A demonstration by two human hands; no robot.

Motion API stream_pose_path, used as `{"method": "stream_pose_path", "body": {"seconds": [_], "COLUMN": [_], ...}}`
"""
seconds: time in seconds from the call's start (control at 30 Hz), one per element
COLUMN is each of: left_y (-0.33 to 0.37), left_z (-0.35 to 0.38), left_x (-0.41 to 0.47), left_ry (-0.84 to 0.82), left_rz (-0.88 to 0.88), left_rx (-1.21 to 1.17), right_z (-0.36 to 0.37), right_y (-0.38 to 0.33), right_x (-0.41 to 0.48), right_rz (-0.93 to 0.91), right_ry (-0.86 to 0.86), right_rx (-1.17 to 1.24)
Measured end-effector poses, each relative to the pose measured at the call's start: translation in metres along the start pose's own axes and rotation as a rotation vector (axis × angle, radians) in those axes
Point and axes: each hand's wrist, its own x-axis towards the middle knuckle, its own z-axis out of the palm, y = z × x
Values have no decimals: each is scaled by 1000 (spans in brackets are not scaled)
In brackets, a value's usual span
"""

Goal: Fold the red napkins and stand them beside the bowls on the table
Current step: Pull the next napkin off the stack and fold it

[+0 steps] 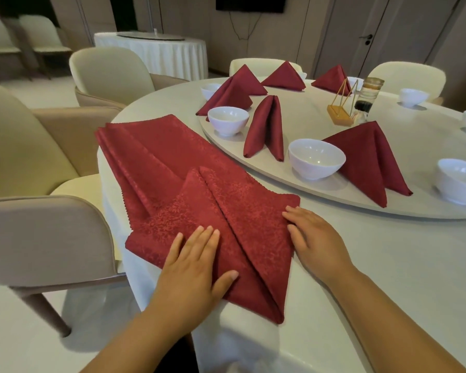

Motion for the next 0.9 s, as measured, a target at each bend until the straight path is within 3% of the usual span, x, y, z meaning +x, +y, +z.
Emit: {"method": "stream_pose_path", "body": {"seconds": [0.1, 0.27, 0.37, 0.47, 0.73, 0.83, 0.9], "left_y": [3, 4, 4, -6, -62, -63, -59], "left_z": [9, 11, 2, -3, -17, -15, -15], "left_x": [3, 5, 6, 11, 18, 12, 4], "left_ry": [-41, -23, -154, -101, -131, 34, 145], "left_rz": [-47, -24, -74, -52, -287, -190, -16], "left_rx": [53, 56, -25, 26, -58, -131, -193], "right_z": [3, 26, 30, 30, 30, 24, 19], "right_y": [-17, -30, -28, -28, -30, -27, -23], "right_x": [-3, -14, -14, -13, -13, -11, -8], "right_rz": [-131, -417, -468, -471, -486, -455, -358], "right_ry": [59, -224, -193, -184, -247, -212, -15], "right_rx": [58, -31, -160, -195, -143, 37, 113]}}
